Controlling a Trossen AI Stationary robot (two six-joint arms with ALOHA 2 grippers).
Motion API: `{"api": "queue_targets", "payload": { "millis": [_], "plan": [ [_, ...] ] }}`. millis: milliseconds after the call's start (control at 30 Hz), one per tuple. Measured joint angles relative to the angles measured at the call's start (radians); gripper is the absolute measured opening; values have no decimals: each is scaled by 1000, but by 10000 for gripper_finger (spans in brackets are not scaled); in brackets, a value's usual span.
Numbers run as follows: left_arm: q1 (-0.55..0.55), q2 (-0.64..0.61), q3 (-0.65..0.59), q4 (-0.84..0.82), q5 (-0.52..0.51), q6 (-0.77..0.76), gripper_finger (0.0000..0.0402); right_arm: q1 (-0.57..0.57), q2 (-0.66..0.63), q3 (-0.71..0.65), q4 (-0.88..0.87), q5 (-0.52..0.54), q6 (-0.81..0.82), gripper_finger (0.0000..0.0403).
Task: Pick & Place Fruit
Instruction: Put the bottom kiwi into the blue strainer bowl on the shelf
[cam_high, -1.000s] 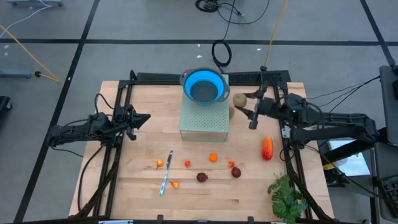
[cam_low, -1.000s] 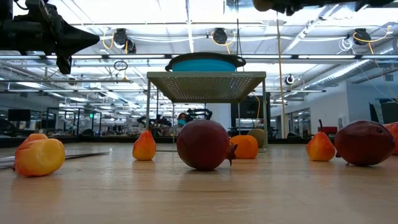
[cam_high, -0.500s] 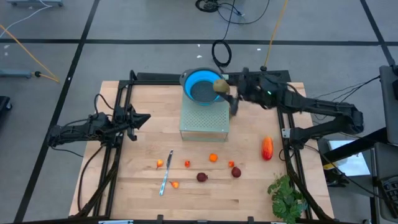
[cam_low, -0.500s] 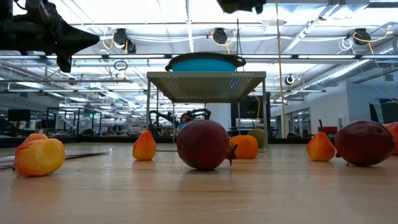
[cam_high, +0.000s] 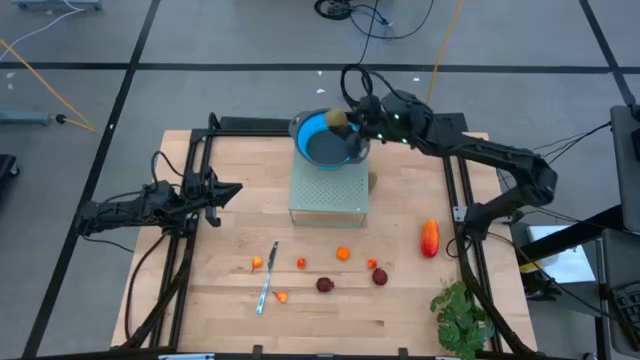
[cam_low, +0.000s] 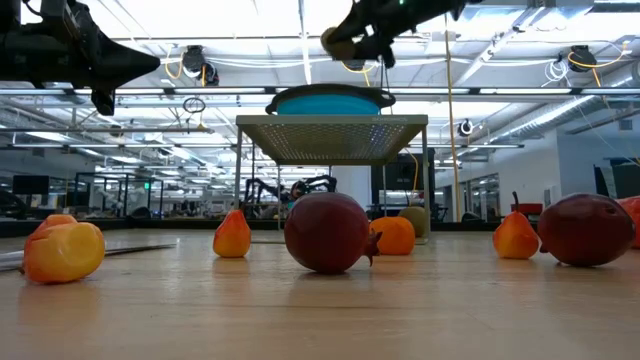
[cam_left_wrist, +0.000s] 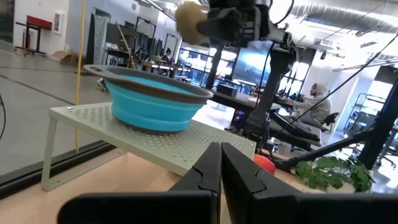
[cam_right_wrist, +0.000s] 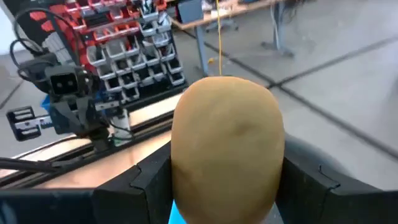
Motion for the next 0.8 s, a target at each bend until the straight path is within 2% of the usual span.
{"api": "queue_targets", "payload": {
  "millis": [167, 800],
  "plan": [
    [0, 0, 0, 0, 0, 0, 10, -39, 57, 23, -8, -61, 30, 210],
    [0, 0, 0, -1, 0, -1, 10, -49, 194, 25, -44, -61, -38, 210]
  ]
}}
